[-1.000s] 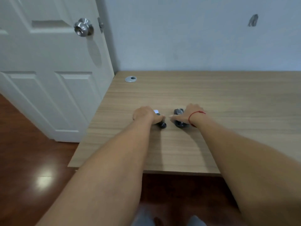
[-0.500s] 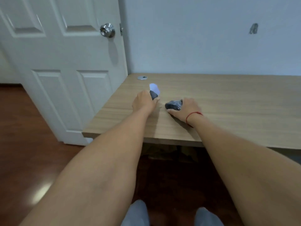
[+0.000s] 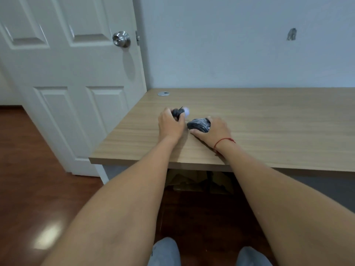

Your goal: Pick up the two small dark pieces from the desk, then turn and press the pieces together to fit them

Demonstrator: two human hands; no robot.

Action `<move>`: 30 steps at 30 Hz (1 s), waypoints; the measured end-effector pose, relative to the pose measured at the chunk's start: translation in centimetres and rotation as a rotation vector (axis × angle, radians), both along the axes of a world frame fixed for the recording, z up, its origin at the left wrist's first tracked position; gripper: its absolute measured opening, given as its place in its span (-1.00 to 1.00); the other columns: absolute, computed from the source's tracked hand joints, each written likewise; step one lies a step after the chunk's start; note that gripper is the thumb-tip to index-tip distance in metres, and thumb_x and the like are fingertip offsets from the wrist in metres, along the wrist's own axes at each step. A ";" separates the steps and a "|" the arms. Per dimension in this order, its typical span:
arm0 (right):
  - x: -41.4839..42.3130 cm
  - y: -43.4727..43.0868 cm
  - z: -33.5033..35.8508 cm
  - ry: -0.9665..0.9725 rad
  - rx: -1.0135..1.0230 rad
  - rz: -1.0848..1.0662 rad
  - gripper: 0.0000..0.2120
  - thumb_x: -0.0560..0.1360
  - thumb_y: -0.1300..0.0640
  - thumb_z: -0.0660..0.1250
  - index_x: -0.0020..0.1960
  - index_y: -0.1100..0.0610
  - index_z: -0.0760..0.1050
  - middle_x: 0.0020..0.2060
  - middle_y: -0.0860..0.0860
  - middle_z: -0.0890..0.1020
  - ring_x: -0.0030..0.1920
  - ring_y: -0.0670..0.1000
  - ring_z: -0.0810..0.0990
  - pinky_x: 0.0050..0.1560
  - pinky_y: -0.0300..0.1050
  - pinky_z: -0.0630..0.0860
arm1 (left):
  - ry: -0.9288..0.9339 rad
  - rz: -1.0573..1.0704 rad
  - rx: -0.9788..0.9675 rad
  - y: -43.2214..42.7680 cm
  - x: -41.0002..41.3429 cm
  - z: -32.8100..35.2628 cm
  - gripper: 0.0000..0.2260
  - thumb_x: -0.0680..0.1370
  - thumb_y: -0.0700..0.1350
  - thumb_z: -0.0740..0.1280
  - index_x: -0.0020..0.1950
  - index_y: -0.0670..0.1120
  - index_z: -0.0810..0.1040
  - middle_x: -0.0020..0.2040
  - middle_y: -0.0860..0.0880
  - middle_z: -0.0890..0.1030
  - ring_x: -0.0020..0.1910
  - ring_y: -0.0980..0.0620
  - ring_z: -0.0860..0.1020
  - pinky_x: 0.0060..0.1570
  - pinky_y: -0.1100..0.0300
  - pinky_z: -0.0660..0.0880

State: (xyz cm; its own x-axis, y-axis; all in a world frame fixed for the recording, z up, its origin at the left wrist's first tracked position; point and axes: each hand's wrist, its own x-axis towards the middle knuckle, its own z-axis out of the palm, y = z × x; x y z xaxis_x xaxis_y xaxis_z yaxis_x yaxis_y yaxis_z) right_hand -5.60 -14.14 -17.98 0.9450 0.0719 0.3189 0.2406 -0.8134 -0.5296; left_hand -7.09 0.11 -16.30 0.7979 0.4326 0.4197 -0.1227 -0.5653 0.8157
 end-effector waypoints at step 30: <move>0.5 0.1 -0.2 0.005 0.100 0.009 -0.61 0.34 -0.13 0.41 0.02 0.10 0.51 -0.15 0.00 0.56 -0.11 0.09 0.55 -0.15 -0.10 0.42 | -0.176 -0.006 -0.023 -1.3 1.1 -0.5 -0.70 0.47 0.01 0.42 -0.20 -0.25 0.57 -0.26 -0.14 0.66 -0.22 -0.11 0.63 -0.14 0.04 0.57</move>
